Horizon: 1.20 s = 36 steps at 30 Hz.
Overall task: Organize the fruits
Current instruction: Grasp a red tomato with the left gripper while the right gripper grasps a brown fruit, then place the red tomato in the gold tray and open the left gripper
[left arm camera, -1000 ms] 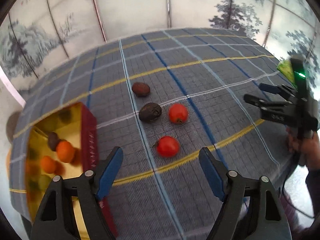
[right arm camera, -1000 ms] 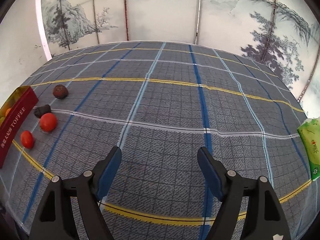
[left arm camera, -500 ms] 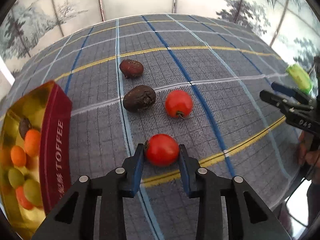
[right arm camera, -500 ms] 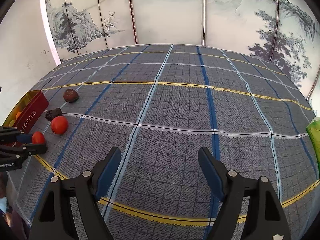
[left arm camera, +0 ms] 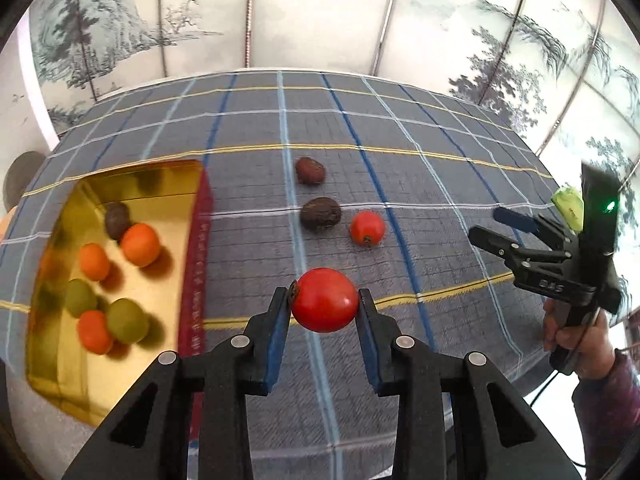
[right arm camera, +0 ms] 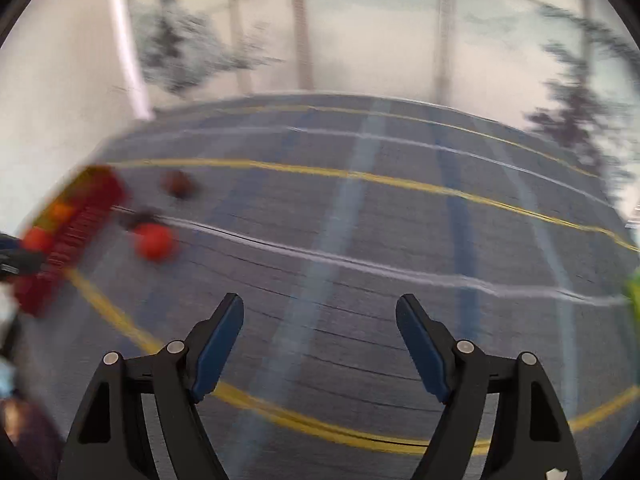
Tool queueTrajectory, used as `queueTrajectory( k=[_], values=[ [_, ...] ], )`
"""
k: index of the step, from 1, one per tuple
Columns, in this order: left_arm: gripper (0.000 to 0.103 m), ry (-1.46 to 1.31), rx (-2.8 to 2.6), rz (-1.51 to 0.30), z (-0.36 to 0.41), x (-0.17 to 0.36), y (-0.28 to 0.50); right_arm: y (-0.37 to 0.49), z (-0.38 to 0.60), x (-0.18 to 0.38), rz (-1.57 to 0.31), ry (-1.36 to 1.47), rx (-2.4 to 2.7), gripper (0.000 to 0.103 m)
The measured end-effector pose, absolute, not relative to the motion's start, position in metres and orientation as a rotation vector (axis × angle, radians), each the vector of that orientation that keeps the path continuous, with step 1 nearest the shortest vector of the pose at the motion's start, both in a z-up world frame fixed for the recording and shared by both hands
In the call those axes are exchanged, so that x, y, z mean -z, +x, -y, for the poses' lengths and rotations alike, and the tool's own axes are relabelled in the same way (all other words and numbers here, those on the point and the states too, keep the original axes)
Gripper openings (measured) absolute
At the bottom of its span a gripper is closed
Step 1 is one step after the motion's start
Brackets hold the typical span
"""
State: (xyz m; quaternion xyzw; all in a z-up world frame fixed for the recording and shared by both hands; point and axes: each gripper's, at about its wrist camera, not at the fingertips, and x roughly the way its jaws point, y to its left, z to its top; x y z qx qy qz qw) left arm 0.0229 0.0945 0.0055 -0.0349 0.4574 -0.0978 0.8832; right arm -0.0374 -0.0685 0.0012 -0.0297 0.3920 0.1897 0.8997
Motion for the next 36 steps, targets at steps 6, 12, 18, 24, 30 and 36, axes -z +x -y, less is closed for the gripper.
queueTrajectory(
  k=[6,12,18,24,30,36],
  values=[
    [0.034,-0.088,0.153,-0.925,-0.123,-0.019,0.011,-0.021,-0.023,-0.021,-0.808,-0.153,-0.664,0.075],
    [0.034,-0.076,0.086,-0.893,-0.153,-0.028,0.000,0.007,-0.078,-0.003,-0.865,-0.240,-0.713,0.075],
    [0.034,-0.103,0.018,-0.897,-0.187,-0.025,-0.009,0.026,-0.100,0.018,-0.936,-0.304,-0.697,0.047],
    [0.034,-0.126,-0.034,-0.915,-0.211,-0.014,-0.013,0.013,-0.107,0.013,-0.885,-0.326,-0.672,0.035],
    [0.034,-0.117,-0.036,-0.938,-0.215,0.000,-0.013,-0.056,-0.072,-0.034,-0.716,-0.180,-0.688,0.035],
    [0.034,-0.087,-0.034,-0.939,-0.210,0.008,-0.006,-0.107,-0.038,-0.041,-0.705,-0.171,-0.622,0.035]
  ],
)
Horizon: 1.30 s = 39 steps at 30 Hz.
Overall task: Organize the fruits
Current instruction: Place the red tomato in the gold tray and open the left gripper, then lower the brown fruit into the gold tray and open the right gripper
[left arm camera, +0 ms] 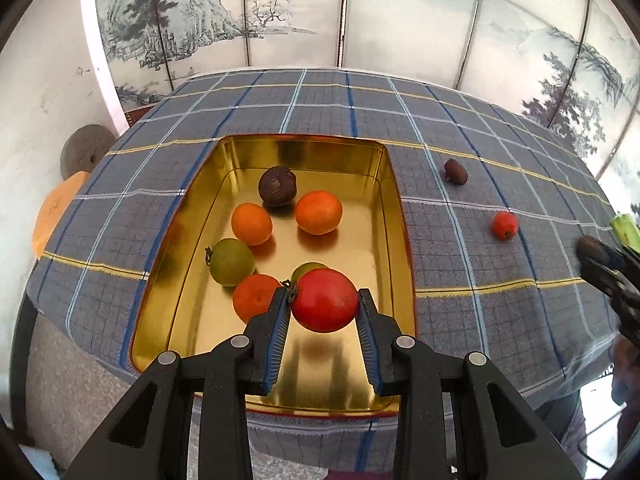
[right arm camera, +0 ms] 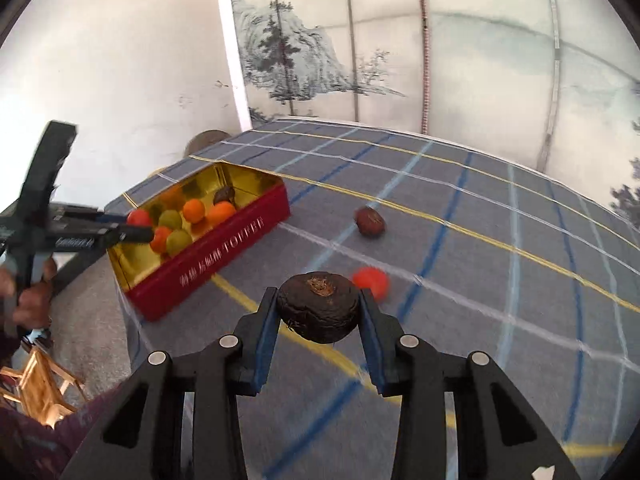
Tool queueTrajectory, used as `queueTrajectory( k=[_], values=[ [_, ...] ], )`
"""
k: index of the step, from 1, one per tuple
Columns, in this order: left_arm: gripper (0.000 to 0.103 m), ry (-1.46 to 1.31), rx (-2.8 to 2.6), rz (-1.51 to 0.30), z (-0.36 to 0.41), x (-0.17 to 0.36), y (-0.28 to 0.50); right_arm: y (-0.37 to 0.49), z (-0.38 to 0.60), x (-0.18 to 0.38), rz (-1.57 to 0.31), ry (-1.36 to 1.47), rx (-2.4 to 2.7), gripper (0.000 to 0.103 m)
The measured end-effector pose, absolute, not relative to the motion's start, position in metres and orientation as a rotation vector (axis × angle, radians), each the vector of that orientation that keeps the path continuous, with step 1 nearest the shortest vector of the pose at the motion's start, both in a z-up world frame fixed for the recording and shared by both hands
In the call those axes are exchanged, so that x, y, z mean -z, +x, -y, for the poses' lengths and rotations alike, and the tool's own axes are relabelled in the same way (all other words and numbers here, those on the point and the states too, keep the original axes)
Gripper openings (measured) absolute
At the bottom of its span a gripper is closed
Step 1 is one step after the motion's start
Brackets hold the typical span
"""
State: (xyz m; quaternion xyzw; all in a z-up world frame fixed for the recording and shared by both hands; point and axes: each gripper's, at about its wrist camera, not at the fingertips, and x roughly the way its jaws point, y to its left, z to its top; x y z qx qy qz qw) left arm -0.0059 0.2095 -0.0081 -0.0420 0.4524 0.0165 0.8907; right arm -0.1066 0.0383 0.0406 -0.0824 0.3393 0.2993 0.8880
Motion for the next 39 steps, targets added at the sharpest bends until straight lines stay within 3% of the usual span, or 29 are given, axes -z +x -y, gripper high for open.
queueTrajectory(
  k=[24,27,29,31,39],
  values=[
    [0.038,-0.014,-0.130,-0.953,-0.225,0.031,0.049,-0.135,-0.019,-0.041,-0.730,-0.173,-0.580,0.036],
    [0.045,-0.006,-0.140,-0.945,-0.226,0.030,0.047,-0.135,-0.020,-0.042,-0.728,-0.175,-0.582,0.036],
    [0.063,-0.004,-0.142,-0.926,-0.226,0.026,0.045,-0.135,-0.021,-0.042,-0.727,-0.174,-0.584,0.036],
    [0.072,0.000,-0.151,-0.893,-0.226,0.021,0.041,-0.135,-0.023,-0.043,-0.728,-0.176,-0.587,0.036],
    [0.074,0.014,-0.166,-0.848,-0.226,0.009,0.030,-0.135,-0.035,-0.052,-0.719,-0.176,-0.617,0.036]
  ],
)
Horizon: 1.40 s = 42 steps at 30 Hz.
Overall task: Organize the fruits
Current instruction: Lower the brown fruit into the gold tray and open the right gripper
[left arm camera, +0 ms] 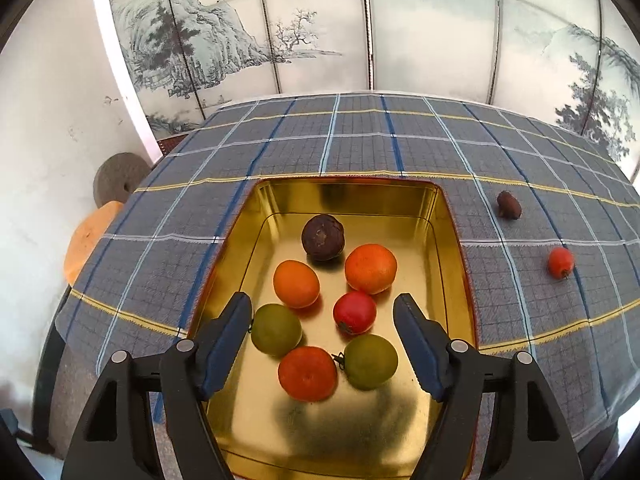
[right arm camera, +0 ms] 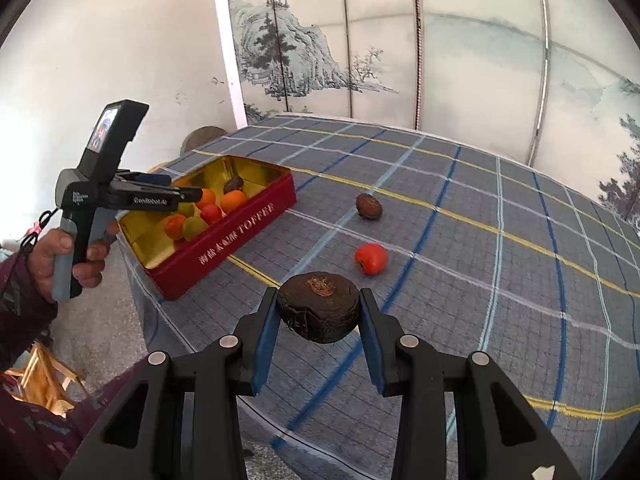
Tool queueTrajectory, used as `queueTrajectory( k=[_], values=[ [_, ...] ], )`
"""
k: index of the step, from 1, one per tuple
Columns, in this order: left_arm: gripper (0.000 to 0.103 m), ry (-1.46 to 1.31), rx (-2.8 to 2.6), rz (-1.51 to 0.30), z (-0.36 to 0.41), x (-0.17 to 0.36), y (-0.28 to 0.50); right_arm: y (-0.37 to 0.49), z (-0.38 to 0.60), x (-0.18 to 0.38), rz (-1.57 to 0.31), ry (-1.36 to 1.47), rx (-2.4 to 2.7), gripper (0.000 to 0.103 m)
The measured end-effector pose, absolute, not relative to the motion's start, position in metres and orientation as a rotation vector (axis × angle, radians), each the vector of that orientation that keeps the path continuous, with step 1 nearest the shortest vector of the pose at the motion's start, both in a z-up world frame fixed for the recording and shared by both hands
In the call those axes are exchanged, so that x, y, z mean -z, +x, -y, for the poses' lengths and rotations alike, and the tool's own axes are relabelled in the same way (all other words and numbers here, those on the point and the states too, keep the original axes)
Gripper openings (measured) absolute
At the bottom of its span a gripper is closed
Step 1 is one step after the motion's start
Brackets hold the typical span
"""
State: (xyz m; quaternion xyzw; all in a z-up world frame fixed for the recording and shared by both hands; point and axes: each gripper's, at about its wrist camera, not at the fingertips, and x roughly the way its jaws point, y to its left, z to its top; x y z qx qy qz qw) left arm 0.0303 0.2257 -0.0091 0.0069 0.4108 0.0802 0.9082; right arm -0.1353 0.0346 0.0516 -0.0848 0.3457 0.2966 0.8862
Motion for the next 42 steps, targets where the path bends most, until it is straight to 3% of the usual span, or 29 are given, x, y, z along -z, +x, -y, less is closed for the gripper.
queueTrajectory(
  k=[17,22,26,42],
  values=[
    [0.074,-0.053,-0.213,-0.823,-0.251,-0.006,-0.016,-0.127,-0.115,-0.071,-0.702,-0.200,-0.805,0.036],
    [0.074,-0.074,-0.245,-0.821,-0.265,-0.008,-0.029,-0.118,-0.148,-0.062,-0.747,-0.181,-0.879,0.036],
    [0.084,-0.097,-0.316,-0.816,-0.282,-0.009,-0.040,-0.110,-0.175,-0.049,-0.794,-0.176,-0.923,0.036],
    [0.085,-0.050,-0.426,-0.776,-0.295,-0.009,-0.067,-0.102,-0.252,-0.007,-0.898,-0.268,-0.983,0.036]
  ],
)
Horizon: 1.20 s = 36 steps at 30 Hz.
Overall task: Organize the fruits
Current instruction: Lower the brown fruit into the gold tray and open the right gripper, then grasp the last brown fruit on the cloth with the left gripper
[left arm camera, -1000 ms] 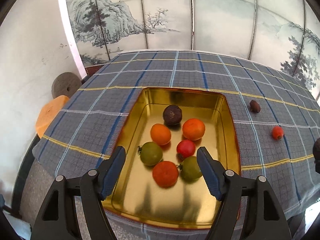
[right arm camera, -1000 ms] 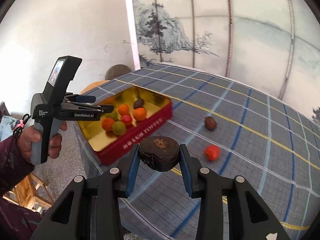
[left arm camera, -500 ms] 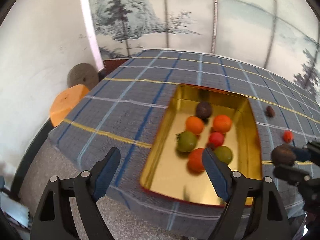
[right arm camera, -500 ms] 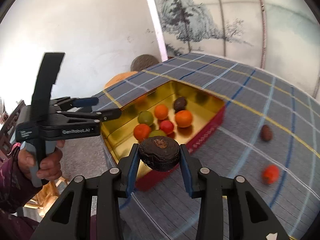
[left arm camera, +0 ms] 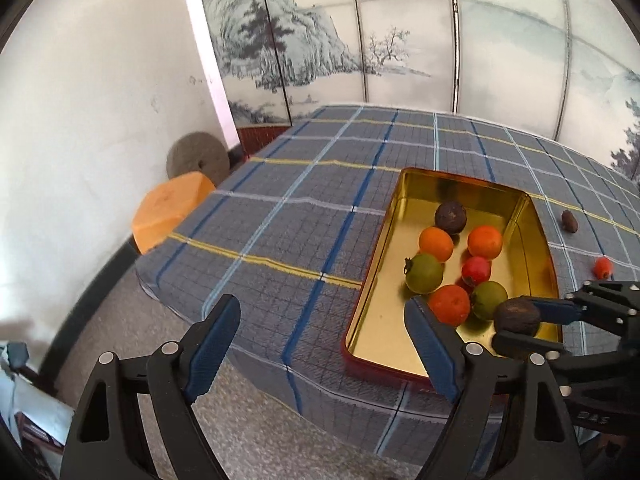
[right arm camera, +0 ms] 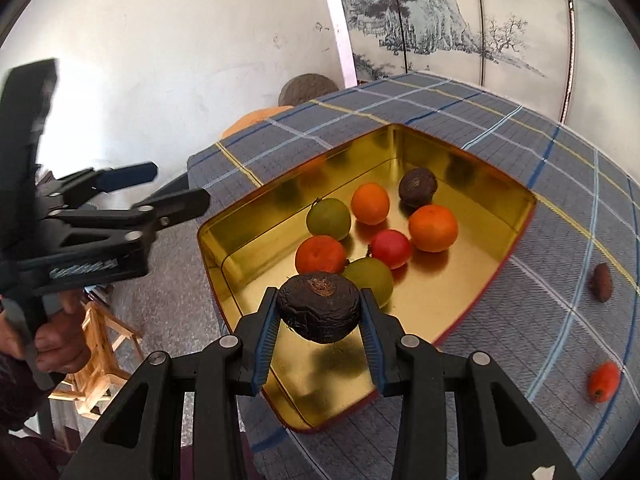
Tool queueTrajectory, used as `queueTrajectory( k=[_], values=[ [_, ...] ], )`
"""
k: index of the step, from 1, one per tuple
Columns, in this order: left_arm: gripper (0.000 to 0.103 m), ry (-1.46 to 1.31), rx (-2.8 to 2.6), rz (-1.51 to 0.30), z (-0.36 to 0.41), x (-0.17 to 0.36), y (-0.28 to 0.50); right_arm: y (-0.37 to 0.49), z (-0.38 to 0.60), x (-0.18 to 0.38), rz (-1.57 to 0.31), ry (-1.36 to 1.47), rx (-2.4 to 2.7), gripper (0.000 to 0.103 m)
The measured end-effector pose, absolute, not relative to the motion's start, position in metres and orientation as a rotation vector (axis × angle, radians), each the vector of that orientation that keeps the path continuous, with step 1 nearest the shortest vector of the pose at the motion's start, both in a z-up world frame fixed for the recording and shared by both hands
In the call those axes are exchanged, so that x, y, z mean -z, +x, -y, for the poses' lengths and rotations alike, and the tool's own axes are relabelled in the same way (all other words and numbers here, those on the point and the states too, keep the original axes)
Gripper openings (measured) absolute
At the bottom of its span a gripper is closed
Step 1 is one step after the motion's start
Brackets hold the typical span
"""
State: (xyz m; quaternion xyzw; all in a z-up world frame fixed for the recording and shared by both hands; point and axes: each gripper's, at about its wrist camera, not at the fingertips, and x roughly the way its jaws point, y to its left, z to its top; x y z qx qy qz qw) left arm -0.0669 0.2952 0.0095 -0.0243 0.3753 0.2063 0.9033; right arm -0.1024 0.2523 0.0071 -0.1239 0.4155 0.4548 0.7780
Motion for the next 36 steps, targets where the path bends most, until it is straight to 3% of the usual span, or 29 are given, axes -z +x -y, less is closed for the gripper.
queueTrajectory(
  k=[13,18,23,33,36],
  values=[
    [0.086,-0.063,-0.420,-0.744,-0.295,-0.018,-0.072,-0.101,-0.275,0.004,-0.910,-0.314,-0.982,0.038],
    [0.086,-0.053,-0.416,-0.748,-0.291,-0.016,-0.072,-0.103,-0.276,0.000,-0.898,-0.304,-0.982,0.046],
    [0.086,-0.045,-0.407,-0.745,-0.288,-0.017,-0.072,-0.102,-0.272,-0.012,-0.866,-0.273,-0.978,0.047],
    [0.087,-0.010,-0.390,-0.740,-0.277,-0.020,-0.071,-0.101,-0.221,-0.035,-0.767,-0.207,-0.865,0.047],
    [0.087,-0.002,-0.379,-0.740,-0.272,-0.021,-0.069,-0.093,-0.188,-0.040,-0.751,-0.165,-0.789,0.054]
  ],
)
